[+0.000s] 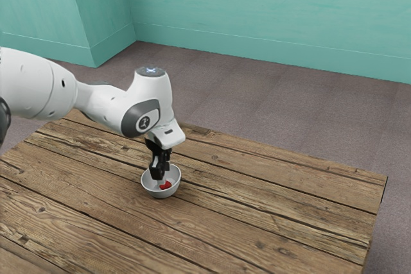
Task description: Take strawberry from the bowl
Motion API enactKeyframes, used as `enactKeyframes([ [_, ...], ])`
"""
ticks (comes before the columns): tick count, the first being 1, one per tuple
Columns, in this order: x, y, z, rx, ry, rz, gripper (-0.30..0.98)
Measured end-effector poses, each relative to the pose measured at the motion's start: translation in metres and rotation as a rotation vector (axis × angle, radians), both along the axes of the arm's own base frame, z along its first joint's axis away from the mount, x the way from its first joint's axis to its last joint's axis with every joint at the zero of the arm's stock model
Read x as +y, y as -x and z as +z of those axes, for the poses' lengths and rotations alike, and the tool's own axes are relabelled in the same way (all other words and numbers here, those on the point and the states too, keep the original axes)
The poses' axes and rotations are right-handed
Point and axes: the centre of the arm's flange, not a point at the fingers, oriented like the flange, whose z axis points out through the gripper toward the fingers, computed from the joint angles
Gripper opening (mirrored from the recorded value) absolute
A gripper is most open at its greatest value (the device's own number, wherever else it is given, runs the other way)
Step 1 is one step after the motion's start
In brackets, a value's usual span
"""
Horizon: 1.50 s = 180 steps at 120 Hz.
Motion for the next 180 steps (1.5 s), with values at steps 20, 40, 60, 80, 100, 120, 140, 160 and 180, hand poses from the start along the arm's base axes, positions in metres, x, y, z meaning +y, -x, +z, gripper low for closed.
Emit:
enactKeyframes([
  [20, 0.002, 0.007, -0.010, 0.010, 0.001, -0.018, 0.32],
  [40, 0.002, 0.008, -0.017, 0.010, 0.003, -0.031, 0.31],
  [60, 0.006, 0.007, -0.024, 0.012, 0.005, -0.034, 0.30],
  [80, 0.007, 0.005, -0.029, 0.007, 0.006, -0.041, 0.30],
  [100, 0.006, 0.004, -0.029, -0.001, 0.007, -0.046, 0.15],
  [120, 0.006, 0.004, -0.025, -0.014, 0.005, -0.045, 0.10],
  [140, 0.004, 0.013, 0.014, -0.046, 0.004, -0.046, 0.11],
  [160, 0.003, 0.020, 0.070, -0.099, 0.005, -0.044, 0.09],
  [180, -0.044, 0.024, 0.108, -0.138, 0.012, -0.118, 0.08],
])
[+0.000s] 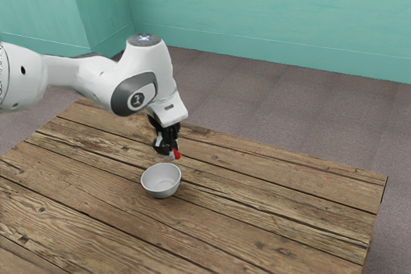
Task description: Take strawberry from the bowl
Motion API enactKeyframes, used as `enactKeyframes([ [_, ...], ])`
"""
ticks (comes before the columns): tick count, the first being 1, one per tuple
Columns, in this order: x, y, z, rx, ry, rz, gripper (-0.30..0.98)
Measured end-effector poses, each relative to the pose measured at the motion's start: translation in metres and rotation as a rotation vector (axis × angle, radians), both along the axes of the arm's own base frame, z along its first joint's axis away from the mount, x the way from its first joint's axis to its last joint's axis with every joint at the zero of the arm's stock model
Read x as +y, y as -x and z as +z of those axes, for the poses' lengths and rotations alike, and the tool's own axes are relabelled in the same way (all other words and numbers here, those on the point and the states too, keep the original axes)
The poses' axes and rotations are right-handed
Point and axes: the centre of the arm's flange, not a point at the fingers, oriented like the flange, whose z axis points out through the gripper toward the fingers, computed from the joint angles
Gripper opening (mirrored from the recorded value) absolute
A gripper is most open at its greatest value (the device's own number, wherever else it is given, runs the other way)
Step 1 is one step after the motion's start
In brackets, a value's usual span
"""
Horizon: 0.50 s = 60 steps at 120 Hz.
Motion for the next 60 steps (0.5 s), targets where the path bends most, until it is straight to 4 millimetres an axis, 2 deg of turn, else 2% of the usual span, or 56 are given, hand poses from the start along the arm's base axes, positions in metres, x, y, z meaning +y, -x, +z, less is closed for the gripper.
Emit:
enactKeyframes([
  [10, -0.051, 0.005, 0.004, -0.001, 0.007, -0.080, 0.08],
  [15, -0.069, 0.008, -0.001, 0.009, 0.008, -0.106, 0.08],
  [34, -0.115, 0.000, -0.046, 0.076, 0.008, -0.152, 0.08],
  [44, -0.132, 0.001, -0.066, 0.104, 0.007, -0.164, 0.08],
  [52, -0.136, 0.001, -0.072, 0.113, 0.007, -0.162, 0.09],
  [60, -0.138, 0.001, -0.075, 0.118, 0.005, -0.161, 0.24],
])
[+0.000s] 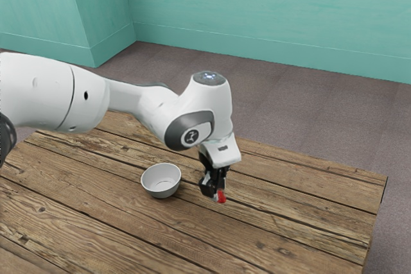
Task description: Take strawberry from the bowl
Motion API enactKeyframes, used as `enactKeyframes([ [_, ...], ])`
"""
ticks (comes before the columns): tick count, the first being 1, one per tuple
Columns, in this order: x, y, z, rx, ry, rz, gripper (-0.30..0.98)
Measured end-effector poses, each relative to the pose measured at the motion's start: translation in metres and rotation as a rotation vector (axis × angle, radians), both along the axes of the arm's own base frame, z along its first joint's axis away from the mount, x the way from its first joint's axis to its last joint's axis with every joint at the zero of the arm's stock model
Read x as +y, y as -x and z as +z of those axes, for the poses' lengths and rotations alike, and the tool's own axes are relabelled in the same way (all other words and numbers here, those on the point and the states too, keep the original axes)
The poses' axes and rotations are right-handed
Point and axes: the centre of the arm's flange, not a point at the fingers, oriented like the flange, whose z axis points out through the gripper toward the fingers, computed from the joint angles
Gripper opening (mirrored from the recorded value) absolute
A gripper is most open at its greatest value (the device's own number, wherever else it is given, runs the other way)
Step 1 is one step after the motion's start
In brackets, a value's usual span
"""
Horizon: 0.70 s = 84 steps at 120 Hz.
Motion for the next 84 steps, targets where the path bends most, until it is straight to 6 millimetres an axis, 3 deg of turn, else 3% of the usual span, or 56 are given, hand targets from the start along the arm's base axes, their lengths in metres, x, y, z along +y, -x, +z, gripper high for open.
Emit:
enactKeyframes([
  [18, 0.004, -0.001, -0.002, 0.005, -0.001, 0.019, 0.47],
  [28, 0.010, -0.001, 0.011, -0.007, 0.002, 0.042, 0.54],
  [34, 0.018, 0.001, 0.041, -0.030, 0.007, 0.070, 0.57],
  [42, 0.042, 0.007, 0.100, -0.067, 0.012, 0.140, 0.60],
  [57, 0.103, 0.035, 0.221, -0.125, 0.016, 0.337, 0.64],
  [63, 0.123, 0.043, 0.259, -0.138, 0.017, 0.414, 0.65],
  [71, 0.146, 0.055, 0.284, -0.125, 0.010, 0.507, 0.66],
  [84, 0.167, 0.066, 0.292, -0.076, -0.010, 0.619, 0.67],
])
